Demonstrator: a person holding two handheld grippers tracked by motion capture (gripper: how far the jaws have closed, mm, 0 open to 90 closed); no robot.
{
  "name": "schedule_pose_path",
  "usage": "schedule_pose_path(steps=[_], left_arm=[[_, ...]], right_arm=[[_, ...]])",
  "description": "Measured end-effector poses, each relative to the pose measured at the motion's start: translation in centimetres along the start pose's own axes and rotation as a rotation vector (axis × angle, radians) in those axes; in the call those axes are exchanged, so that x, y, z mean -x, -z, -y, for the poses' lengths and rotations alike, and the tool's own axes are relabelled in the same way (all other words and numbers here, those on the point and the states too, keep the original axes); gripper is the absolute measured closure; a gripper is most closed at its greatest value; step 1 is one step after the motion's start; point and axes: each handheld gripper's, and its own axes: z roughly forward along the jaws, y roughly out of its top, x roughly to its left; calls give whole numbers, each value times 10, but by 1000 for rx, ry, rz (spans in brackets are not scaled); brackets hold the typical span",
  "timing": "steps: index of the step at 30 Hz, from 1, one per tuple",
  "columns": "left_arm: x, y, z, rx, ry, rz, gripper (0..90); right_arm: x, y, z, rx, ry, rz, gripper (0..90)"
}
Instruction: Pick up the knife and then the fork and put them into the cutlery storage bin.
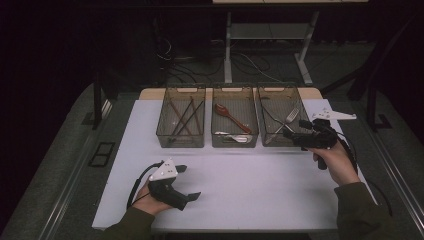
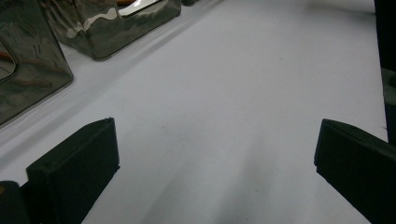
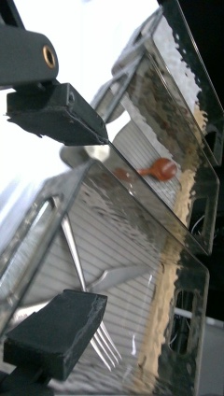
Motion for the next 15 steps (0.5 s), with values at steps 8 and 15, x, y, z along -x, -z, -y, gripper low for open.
schedule_pose_path(steps=[8, 15], left_arm=[[0, 0, 0, -10, -3, -1, 0], [1, 0, 0, -11, -5, 3, 0]], right_arm=[[-21, 6, 15, 1, 54, -47, 155], [-36, 12, 34, -12, 83, -82, 155]])
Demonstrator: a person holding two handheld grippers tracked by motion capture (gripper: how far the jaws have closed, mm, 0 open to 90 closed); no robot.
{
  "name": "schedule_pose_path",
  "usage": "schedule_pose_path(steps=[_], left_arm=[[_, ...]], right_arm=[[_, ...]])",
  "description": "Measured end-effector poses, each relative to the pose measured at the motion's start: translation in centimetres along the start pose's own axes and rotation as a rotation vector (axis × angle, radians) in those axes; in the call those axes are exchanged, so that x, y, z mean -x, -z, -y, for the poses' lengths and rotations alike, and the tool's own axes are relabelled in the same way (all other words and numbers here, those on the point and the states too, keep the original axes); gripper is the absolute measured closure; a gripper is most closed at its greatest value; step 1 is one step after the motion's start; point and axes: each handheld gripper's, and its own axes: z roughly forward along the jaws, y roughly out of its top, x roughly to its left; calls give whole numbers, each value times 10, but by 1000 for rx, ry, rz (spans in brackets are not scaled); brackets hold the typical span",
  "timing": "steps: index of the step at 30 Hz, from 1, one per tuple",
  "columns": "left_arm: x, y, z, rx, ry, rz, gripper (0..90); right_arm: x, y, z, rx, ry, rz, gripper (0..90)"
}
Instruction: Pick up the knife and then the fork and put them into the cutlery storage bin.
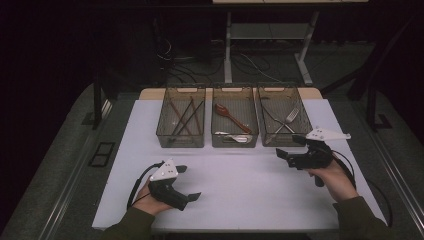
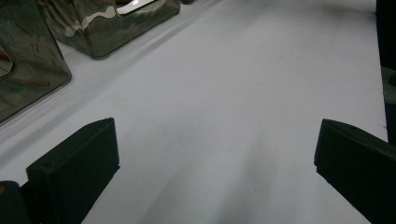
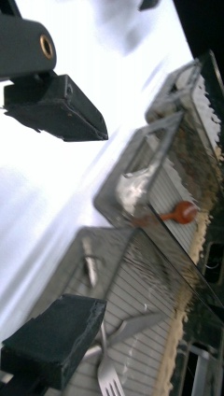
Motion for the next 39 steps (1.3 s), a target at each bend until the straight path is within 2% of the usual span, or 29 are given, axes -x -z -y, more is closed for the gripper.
schedule_pose_path(steps=[7, 24, 39], left_arm=[[0, 0, 0, 4, 0, 1, 0], [1, 1, -1, 7, -7, 4, 0], [1, 1, -1, 2, -8, 5, 0]], right_arm=[[-12, 2, 20, -37, 44, -22, 154], [-29, 12, 57, -81, 66, -100, 154], [-24, 22, 73, -108, 52, -76, 154]])
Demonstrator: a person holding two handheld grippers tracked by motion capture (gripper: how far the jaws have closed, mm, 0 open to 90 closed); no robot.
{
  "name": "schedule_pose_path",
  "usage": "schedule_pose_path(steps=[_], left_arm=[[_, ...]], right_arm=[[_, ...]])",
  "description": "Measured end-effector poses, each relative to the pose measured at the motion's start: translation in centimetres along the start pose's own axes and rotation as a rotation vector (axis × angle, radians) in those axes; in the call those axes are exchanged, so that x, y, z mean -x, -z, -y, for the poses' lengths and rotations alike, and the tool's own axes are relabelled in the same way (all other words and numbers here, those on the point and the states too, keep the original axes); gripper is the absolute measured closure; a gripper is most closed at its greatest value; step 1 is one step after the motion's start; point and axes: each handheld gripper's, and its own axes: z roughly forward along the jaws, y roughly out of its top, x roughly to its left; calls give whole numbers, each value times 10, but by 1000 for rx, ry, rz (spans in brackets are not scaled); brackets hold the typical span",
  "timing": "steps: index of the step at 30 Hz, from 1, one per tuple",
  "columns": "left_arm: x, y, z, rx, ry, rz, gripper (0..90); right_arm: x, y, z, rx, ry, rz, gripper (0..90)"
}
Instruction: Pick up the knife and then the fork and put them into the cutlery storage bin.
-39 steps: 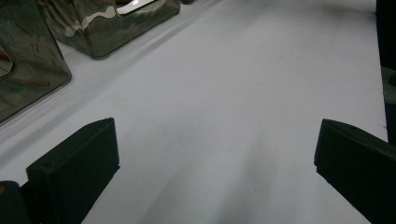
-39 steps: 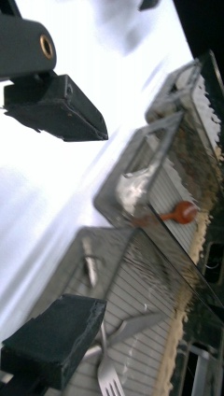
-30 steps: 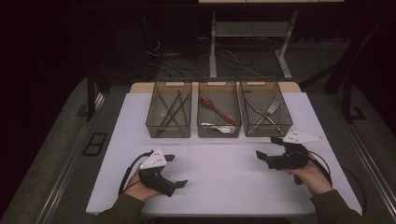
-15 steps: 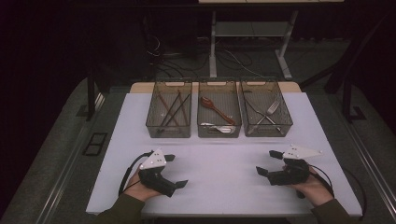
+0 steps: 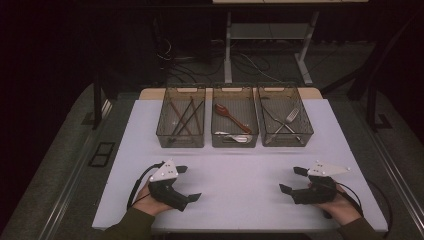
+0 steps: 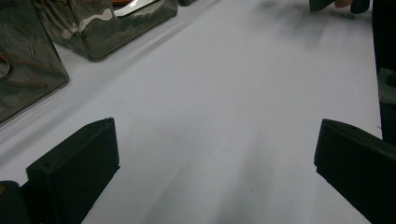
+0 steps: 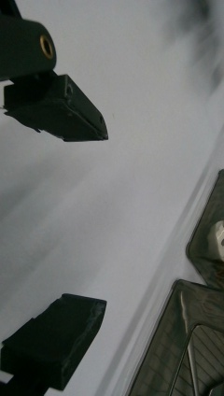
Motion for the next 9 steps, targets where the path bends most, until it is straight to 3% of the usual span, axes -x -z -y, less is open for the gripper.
schedule_pose_path(steps=[9], left_arm=[[0, 0, 0, -2, 0, -4, 0]], right_arm=[[2, 1, 0, 4, -7, 4, 154]])
